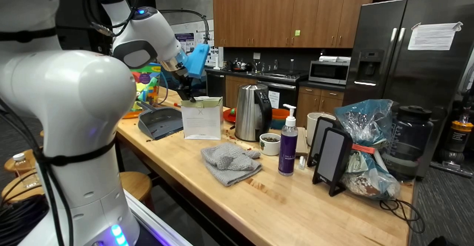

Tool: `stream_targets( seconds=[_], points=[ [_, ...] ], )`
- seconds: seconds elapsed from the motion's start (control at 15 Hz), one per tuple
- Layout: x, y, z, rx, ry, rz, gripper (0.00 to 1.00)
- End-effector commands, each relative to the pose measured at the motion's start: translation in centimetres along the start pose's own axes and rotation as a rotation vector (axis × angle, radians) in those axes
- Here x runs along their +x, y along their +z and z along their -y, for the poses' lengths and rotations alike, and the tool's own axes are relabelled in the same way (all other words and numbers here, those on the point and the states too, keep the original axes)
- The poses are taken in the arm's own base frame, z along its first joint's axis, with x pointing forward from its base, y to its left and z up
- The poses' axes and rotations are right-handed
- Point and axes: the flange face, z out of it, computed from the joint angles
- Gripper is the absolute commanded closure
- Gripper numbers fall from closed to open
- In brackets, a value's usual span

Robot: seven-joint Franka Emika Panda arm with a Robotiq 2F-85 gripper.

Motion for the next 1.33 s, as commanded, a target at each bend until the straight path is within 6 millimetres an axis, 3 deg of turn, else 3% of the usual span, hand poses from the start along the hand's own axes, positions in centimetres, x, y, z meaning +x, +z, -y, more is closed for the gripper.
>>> stream_targets(
  seconds=[0.0,0.6,1.27],
  points=[
    [-0.1,1.0,0.3,0.037,-0.031,-0.037,0.00],
    [-0.7,2.3,0.7,0.084,-0.067,-0.060,0.00],
    [-0.8,0.9,0.0,0.039,-0.082,-0.040,0.00]
  ],
)
